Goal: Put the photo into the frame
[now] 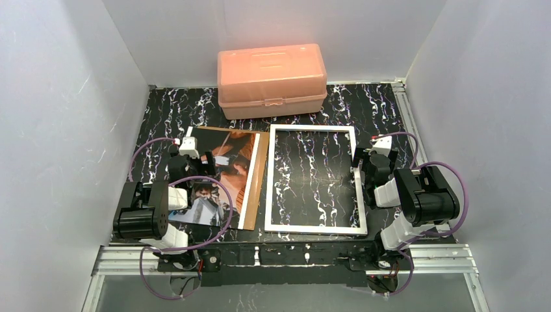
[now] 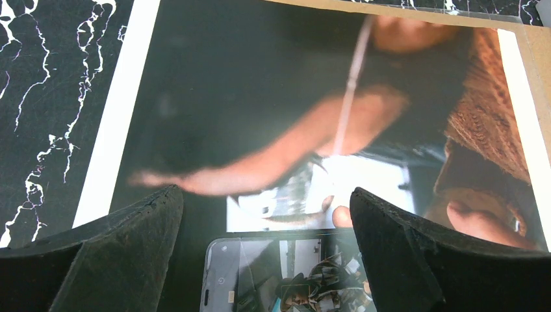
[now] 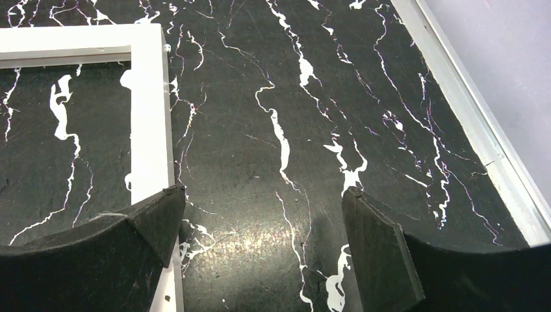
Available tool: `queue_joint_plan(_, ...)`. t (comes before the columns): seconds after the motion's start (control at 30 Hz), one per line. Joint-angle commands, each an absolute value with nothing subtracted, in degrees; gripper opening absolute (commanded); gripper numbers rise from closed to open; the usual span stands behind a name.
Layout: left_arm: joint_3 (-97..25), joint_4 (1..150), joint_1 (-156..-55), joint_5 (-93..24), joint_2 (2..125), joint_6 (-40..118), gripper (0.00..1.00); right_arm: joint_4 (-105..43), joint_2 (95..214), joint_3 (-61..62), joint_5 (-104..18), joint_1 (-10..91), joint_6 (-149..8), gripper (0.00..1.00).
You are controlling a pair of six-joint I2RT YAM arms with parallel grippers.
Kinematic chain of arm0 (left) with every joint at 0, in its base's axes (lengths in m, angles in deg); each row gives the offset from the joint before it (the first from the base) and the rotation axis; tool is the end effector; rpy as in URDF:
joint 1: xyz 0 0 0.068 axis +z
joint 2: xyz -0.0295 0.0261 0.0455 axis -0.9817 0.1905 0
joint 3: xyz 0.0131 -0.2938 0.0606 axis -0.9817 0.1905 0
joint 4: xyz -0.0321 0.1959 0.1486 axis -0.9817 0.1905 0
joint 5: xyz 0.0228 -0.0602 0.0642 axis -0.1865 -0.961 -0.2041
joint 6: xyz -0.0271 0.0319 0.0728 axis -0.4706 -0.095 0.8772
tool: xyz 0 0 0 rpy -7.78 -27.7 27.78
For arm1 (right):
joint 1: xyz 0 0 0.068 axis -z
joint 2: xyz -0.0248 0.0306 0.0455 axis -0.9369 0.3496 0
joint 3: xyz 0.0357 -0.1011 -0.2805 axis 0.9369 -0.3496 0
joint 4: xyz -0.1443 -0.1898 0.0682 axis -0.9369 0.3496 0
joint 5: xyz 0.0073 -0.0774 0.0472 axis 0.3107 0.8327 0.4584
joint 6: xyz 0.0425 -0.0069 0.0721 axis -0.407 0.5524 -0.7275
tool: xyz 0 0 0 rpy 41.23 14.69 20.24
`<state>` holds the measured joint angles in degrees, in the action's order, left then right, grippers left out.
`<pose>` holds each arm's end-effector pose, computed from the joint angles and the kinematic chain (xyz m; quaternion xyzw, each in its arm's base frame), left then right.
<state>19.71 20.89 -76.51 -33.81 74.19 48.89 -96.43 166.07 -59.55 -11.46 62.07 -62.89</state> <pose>0.2794 0.0028 0.1762 0.0131 0.7820 -0.0454 0.6215 0.2830 0.0075 0.1656 0.0742 0.7675 -0.1223 0.6249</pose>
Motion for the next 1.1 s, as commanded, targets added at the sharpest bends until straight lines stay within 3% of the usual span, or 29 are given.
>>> queue_joint_plan(0.0,18.6,20.5,-76.7,-33.2,73.1,49.6,0.99,-100.1,166.1,-59.7,-11.5,62.3,-62.0,0.99)
queue_joint_plan(0.27,18.4,20.5,-76.7,-33.1,73.2,49.7,0.98,-99.4,166.1,-59.5,-10.7,62.3,-62.6,0.99)
queue_joint_plan(0.37,17.7,23.1,-75.4,-33.8,71.5,48.0,0.98,-98.6,164.4,-59.9,-4.8,62.3,-65.5,0.99)
queue_joint_plan(0.47,6.4,45.4,-71.4,-34.5,65.8,44.9,0.98,-95.9,160.4,-59.3,-4.4,61.8,-64.2,0.99)
queue_joint_plan(0.53,-3.9,63.4,-69.1,-35.7,65.2,45.3,0.98,-69.0,155.4,-50.4,1.4,61.6,-71.1,0.99)
queue_joint_plan(0.6,-14.4,79.7,-67.1,-38.9,66.9,46.6,0.98,-52.8,155.7,-41.0,4.9,61.7,-80.9,0.99)
queue_joint_plan(0.7,-27.3,97.5,-65.5,-40.4,70.7,47.7,0.98,-40.8,157.4,-32.5,-8.6,62.9,-91.0,0.99)
queue_joint_plan(0.8,-34.6,107.3,-64.8,-40.7,73.0,51.0,0.99,-39.0,157.2,-28.7,-26.5,62.8,-93.0,0.99)
queue_joint_plan(1.07,-39.1,117.5,-59.2,-40.4,75.1,56.8,0.86,-24.5,160.9,-11.8,-9.5,26.4,-92.2,0.99)
